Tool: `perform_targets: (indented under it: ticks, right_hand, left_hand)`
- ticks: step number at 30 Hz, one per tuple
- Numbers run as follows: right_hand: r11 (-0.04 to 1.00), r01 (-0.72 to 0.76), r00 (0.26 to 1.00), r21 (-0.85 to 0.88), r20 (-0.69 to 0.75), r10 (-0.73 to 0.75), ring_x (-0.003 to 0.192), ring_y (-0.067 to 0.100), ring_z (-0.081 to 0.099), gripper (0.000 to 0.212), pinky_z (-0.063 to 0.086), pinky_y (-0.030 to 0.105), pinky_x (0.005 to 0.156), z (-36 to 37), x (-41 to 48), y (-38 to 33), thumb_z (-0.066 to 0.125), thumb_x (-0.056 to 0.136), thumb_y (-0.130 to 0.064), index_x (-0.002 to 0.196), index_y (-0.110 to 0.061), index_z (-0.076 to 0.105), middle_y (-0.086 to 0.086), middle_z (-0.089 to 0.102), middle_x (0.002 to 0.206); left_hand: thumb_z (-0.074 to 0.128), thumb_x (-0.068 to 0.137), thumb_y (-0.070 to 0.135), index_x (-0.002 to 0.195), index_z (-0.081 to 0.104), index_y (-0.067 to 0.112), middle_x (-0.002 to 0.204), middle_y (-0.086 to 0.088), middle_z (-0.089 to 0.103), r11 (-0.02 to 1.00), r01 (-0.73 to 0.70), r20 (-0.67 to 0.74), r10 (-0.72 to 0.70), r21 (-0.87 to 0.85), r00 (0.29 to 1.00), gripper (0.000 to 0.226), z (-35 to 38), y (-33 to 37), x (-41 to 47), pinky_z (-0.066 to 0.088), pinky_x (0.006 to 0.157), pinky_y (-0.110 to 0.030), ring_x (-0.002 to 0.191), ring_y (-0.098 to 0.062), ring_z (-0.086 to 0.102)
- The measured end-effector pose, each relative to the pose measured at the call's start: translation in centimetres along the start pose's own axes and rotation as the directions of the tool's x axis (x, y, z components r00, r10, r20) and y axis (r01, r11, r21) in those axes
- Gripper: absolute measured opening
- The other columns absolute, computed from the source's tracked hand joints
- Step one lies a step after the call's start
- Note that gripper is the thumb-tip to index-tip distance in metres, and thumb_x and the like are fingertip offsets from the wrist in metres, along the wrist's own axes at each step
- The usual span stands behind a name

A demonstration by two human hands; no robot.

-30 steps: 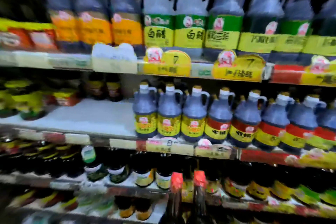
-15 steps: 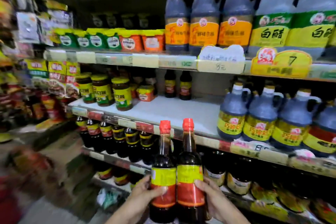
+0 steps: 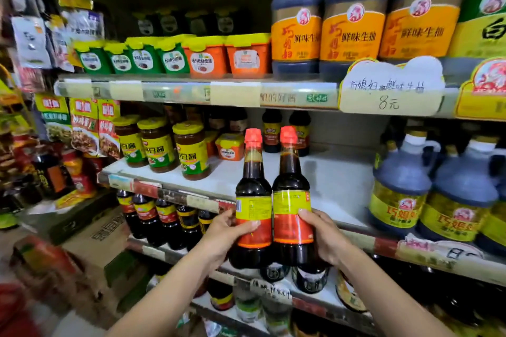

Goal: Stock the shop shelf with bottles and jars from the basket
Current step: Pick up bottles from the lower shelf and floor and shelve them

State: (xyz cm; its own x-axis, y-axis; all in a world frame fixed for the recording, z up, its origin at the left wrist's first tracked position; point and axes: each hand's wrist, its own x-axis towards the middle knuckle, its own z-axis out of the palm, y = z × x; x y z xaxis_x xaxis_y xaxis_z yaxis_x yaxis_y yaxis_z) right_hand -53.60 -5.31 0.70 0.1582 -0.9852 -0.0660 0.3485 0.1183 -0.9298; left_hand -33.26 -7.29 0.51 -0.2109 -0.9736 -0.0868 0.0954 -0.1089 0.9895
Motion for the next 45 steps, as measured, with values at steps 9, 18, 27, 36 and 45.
perform_targets:
  ticks: [9, 18, 27, 36, 45]
  right_hand:
    - [0.999, 0.037, 0.997, -0.019, -0.063, -0.038, 0.059, 0.015, 0.069, 0.067, 0.057, 0.025, 0.058, 0.2, 5.6, -0.7, 0.086, 0.028, -0.038, 0.084, -0.008, 0.063, 0.005, 0.073, 0.068]
    - [0.994, 0.106, 0.953, 0.012, -0.288, -0.098, 0.058, 0.017, 0.068, 0.028, 0.057, 0.031, 0.060, 3.0, 7.7, 0.3, 0.061, 0.065, -0.028, 0.084, -0.008, 0.062, 0.006, 0.072, 0.065]
    - [0.982, 0.163, 0.851, -0.092, -0.490, -0.188, 0.055, 0.009, 0.067, 0.013, 0.054, 0.019, 0.054, 3.2, 7.0, -1.1, 0.050, 0.089, -0.017, 0.087, -0.009, 0.060, -0.001, 0.072, 0.061]
    - [0.959, 0.124, 0.695, -0.254, -0.668, -0.267, 0.084, 0.023, 0.063, 0.018, 0.050, 0.040, 0.086, -0.6, 9.0, -4.4, 0.064, 0.082, -0.017, 0.094, -0.009, 0.054, 0.011, 0.063, 0.096]
    - [0.830, 0.003, 0.449, -0.558, -0.740, -0.500, 0.086, 0.021, 0.064, 0.041, 0.053, 0.036, 0.082, -3.3, 13.8, -3.5, 0.079, 0.066, -0.033, 0.091, -0.018, 0.051, 0.000, 0.064, 0.088]
  left_hand:
    - [0.067, 0.074, -0.002, 0.089, 0.063, 0.017, 0.082, -0.001, 0.072, 1.000, -0.024, 0.074, 0.023, 0.012, 0.997, 0.024, -1.7, 1.4, 6.7, 0.053, 0.077, -0.026, 0.079, -0.014, 0.066]
    - [0.067, 0.074, -0.001, 0.089, 0.063, 0.017, 0.078, 0.002, 0.073, 1.000, -0.006, 0.278, 0.002, 0.013, 0.961, 0.024, -4.7, 2.4, 11.9, 0.055, 0.068, -0.019, 0.069, -0.007, 0.068]
    - [0.063, 0.078, 0.001, 0.093, 0.062, 0.016, 0.072, 0.009, 0.072, 1.000, -0.020, 0.432, 0.008, 0.024, 0.902, 0.022, -2.9, 3.5, 14.5, 0.054, 0.068, -0.017, 0.067, -0.003, 0.066]
    - [0.064, 0.076, -0.003, 0.089, 0.056, 0.022, 0.086, 0.003, 0.063, 0.995, -0.090, 0.377, 0.100, -0.045, 0.921, 0.029, 1.4, 6.1, 19.0, 0.051, 0.068, -0.013, 0.063, 0.005, 0.063]
    - [0.068, 0.070, -0.012, 0.124, 0.044, 0.000, 0.106, -0.006, 0.057, 0.984, -0.169, 0.288, 0.146, 0.057, 0.947, 0.060, 2.7, 3.6, 22.5, 0.048, 0.062, -0.003, 0.078, 0.003, 0.058]
